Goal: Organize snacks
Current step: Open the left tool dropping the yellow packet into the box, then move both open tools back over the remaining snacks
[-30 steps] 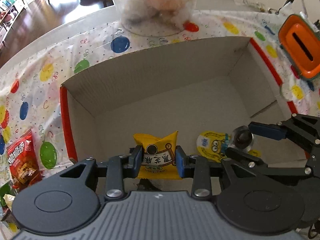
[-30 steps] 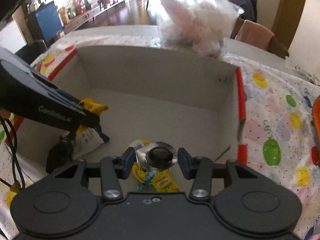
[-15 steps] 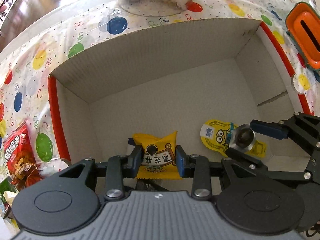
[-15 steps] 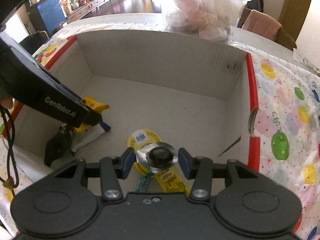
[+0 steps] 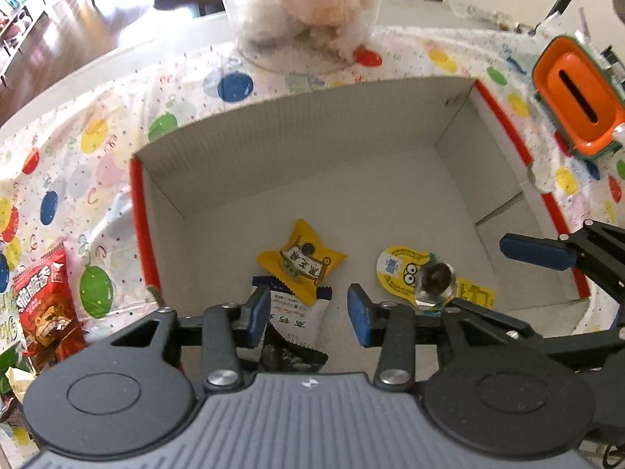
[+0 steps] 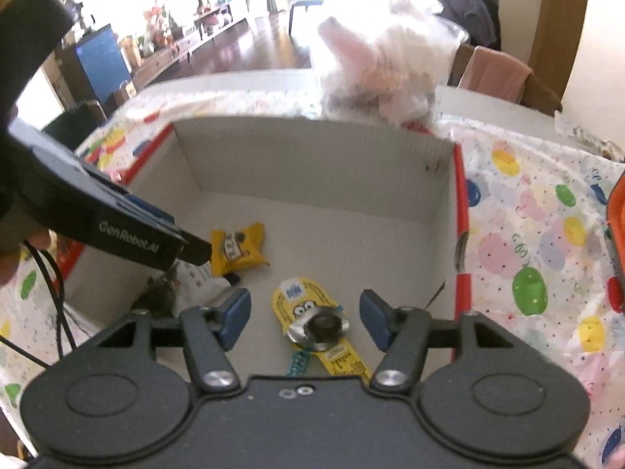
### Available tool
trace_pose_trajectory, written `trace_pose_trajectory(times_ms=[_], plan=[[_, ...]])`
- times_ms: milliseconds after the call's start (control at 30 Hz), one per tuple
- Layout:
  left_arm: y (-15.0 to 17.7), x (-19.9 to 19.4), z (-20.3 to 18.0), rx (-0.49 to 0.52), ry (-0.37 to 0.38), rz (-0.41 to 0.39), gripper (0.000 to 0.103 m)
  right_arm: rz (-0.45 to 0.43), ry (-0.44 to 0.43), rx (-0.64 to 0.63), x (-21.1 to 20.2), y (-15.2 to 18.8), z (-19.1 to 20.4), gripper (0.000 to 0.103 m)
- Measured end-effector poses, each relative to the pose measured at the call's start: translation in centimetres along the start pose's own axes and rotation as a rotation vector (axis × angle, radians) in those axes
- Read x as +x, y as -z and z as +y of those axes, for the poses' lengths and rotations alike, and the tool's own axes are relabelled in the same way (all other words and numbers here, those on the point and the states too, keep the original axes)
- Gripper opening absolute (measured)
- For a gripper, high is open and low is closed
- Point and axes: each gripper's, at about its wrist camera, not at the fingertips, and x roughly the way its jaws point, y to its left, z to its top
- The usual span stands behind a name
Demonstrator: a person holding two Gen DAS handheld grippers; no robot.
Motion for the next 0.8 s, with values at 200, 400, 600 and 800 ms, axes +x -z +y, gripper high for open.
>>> trace_pose_trajectory(times_ms=[200,400,600,800], plan=[[1.1,-2.9,0.5,0.002,0.016,-0.088,0.046,-0.065,-0.012,0.015,-2.2,-0.4,0.7,0.066],[2.6,-5.7,1.1,0.015,0.032,-0.172,0.046,-0.129,-0.019,0.031,-4.2,-0.8,1.8,0.073],[4.7,-8.3,1.9,0.039,0.05,-0.258,0.055,-0.197,-0.037,0.048,-6.0,-0.5,3.5,0.082],[7.0,-10.6,3.8,0.045,0.065,-0.319,0.061,-0.252,-0.053,0.052,-7.3,-0.1,5.7,0.089]])
